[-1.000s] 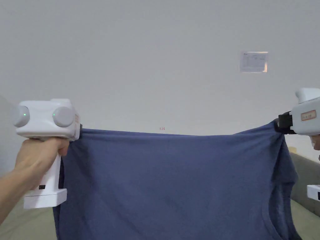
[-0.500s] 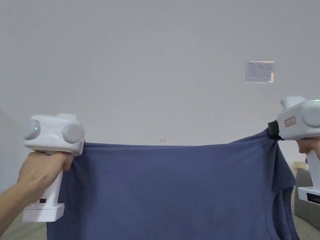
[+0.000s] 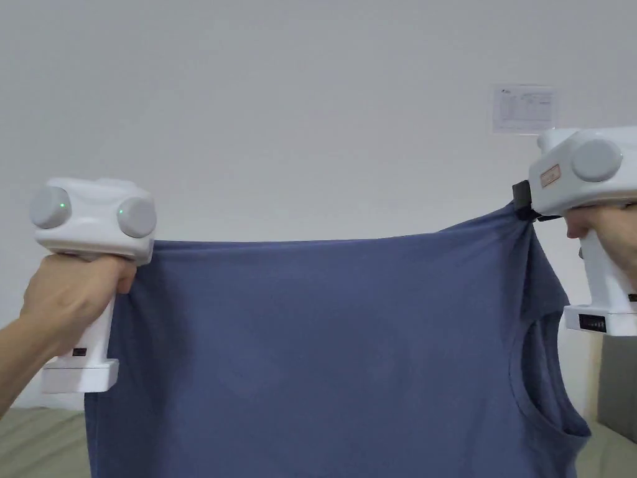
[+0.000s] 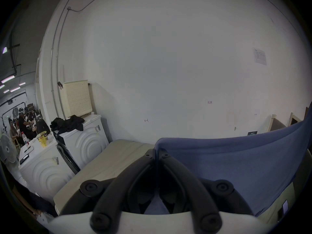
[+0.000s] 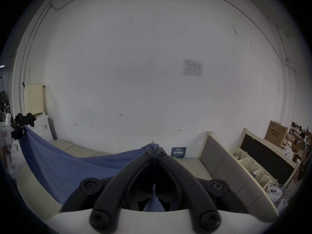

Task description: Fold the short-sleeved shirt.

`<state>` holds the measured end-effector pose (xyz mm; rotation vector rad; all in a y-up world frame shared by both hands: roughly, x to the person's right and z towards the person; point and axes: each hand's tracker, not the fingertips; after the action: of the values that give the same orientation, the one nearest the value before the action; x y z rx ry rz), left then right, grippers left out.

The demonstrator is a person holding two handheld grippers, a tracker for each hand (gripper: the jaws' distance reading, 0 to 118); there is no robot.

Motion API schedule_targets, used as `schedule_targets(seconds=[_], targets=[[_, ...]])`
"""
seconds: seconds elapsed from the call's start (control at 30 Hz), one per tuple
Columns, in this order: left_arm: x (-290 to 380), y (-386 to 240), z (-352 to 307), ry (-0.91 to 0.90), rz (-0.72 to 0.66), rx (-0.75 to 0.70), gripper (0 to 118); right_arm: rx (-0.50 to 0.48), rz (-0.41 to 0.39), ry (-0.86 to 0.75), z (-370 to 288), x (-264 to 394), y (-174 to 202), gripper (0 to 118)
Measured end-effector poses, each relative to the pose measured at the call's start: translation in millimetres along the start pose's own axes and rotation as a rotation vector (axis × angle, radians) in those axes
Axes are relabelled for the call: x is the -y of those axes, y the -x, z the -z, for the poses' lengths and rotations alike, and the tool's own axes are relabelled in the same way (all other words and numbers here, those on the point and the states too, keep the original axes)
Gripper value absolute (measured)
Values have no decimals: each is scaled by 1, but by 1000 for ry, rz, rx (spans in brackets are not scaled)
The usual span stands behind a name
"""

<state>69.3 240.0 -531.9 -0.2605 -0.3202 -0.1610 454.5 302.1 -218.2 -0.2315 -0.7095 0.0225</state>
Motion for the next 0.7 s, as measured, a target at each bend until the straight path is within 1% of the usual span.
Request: schedule_targets(seconds=[0.07, 0.17, 0.23, 0.27, 0.3, 0.33, 0.37, 0.4, 0.47, 0.5, 0.53, 0.6, 0.63, 0.67, 0.7], targets=[[-7, -6, 19, -5, -31, -4, 0, 12, -8, -11, 19, 0, 3, 1], [-11, -18, 46, -8, -40, -5, 0, 48, 0, -36, 46, 3, 8, 1], [-6, -28, 64, -21, -17, -5, 0, 56, 17, -31, 63, 8, 14, 1], [1, -32, 71, -24, 4, -20, 0, 55, 12, -25, 71, 15, 17, 1], [8, -36, 78, -22, 2, -24, 0, 52, -14, -25, 78, 24, 21, 1], [19, -39, 89, -14, 8, -24, 0, 72, -66, -13, 87, 35, 27, 1], [30, -42, 100, 3, 8, -31, 0, 64, -80, -11, 95, 47, 31, 1], [45, -44, 109, 41, 19, -40, 0, 78, -96, 16, 105, 60, 34, 1], [77, -47, 127, 61, 8, -18, 0, 67, -50, 24, 119, 93, 37, 1], [95, -48, 136, 106, 0, 4, 0, 40, -29, 61, 126, 113, 39, 1], [114, -46, 146, 144, -12, 34, 0, 20, -40, 119, 131, 137, 41, 1], [154, -43, 153, 154, -37, 59, 0, -2, -85, 158, 134, 184, 46, 1], [175, -43, 155, 190, -22, 65, 0, -9, -92, 190, 131, 209, 48, 1], [196, -42, 156, 216, 3, 83, 0, -32, -81, 194, 127, 233, 48, 1], [215, -42, 155, 245, 59, 78, 0, -55, -52, 214, 123, 255, 47, 1]])
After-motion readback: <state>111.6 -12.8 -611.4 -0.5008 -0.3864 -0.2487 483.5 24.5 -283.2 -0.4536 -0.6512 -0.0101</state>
